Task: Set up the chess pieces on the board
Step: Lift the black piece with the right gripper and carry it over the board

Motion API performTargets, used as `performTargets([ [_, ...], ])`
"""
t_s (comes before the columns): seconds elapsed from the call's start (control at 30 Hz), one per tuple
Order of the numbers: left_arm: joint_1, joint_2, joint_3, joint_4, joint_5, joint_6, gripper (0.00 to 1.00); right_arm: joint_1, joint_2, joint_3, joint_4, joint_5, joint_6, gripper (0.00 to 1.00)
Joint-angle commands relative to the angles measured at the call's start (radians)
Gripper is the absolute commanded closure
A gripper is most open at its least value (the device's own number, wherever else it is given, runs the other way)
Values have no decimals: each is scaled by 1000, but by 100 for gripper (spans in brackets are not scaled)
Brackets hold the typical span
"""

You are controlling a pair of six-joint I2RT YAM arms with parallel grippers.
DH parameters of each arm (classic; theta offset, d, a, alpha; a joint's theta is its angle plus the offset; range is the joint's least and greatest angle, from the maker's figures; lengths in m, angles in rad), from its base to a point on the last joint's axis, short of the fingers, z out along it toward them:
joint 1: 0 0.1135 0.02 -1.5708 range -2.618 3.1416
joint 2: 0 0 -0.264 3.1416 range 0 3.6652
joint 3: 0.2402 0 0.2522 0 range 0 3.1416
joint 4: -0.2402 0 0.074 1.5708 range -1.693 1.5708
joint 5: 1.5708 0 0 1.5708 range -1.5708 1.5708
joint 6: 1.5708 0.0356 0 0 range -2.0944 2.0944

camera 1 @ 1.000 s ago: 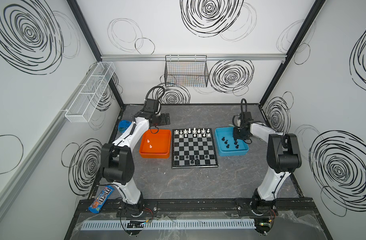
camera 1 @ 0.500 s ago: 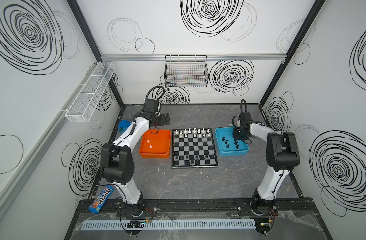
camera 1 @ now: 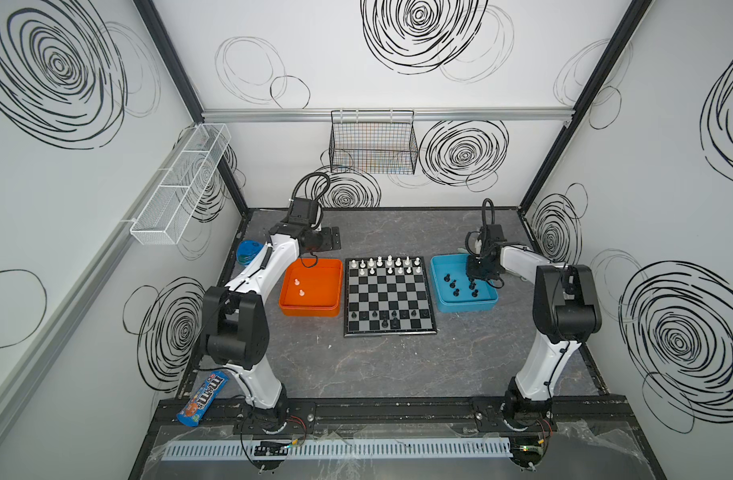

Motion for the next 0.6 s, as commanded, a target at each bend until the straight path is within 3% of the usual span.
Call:
performTargets([
  [0.0, 1, 1, -6, 30, -5, -3, 3, -5, -55, 36, -36, 2, -2, 86],
  [0.3, 7, 1, -6, 31, 4, -7, 3, 44, -130, 78, -110, 1, -17, 86],
  [0.57, 52, -6, -6, 32, 17, -11, 3, 207, -225, 99, -190, 3, -15, 86],
])
